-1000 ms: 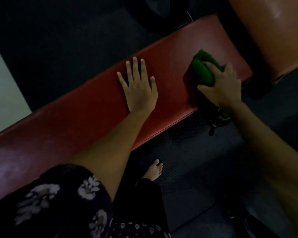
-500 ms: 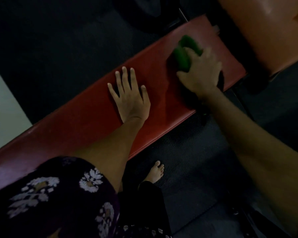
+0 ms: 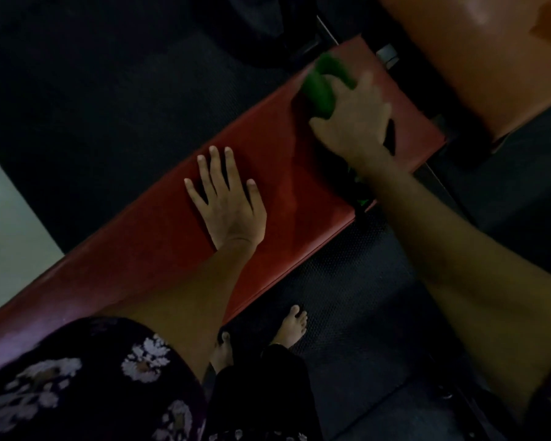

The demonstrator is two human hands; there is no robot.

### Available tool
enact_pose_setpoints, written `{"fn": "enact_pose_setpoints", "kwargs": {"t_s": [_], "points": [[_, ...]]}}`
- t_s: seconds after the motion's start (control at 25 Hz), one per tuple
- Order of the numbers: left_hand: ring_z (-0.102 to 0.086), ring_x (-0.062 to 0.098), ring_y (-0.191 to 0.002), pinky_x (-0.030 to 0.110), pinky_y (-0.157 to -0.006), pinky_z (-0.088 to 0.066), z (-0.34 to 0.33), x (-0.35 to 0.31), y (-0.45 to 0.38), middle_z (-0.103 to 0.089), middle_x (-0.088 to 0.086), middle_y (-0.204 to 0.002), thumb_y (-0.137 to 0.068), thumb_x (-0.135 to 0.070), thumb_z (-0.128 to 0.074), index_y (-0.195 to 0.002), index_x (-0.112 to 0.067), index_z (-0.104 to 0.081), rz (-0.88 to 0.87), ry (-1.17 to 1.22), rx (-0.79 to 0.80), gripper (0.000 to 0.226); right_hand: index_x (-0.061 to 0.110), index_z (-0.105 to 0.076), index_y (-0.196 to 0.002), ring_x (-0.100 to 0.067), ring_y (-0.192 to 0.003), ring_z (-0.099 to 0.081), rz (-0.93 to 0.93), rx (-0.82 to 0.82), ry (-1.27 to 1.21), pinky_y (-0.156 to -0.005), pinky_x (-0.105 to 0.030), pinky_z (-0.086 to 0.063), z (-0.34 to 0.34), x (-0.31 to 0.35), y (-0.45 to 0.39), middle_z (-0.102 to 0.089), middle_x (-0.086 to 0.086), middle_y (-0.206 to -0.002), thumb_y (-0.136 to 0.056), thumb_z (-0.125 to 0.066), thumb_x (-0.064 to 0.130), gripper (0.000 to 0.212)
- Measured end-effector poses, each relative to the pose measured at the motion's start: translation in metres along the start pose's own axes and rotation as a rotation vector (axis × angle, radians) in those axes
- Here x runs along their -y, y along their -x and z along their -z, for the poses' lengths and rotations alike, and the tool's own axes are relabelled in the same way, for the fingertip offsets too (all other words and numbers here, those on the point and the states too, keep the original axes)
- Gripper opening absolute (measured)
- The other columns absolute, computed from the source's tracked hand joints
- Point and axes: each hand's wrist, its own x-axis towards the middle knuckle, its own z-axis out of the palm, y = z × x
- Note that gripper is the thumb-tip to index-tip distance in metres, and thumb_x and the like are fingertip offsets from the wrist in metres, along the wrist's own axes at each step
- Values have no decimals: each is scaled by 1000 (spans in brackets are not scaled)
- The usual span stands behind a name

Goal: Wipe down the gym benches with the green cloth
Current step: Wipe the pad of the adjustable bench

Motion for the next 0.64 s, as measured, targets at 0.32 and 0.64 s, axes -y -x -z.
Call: {"fn": "enact_pose_setpoints", "kwargs": {"t_s": [0.32,0.64], "points": [[-2,23,-146,48,-115,6,-1,-2,-2,-10,6,-158,-97,-34,-26,-151,-15,-12,-4,16,-2,58,31,-30,-144,-34,-121,-41,-24,14,-166,-96,-45,-38,4,-10,-35,-31,-13,-138,-85,-52,48,65],[-5,24,-146,49,-115,4,-3,0,-3,-13,8,-158,-92,-38,-15,-150,-14,-16,-7,16,-30,63,22,-34,-142,-38,-115,-46,-599,-90,-351,-95,-48,-41,-19,-114,63,-34,-17,-132,-83,-54,51,69]]}}
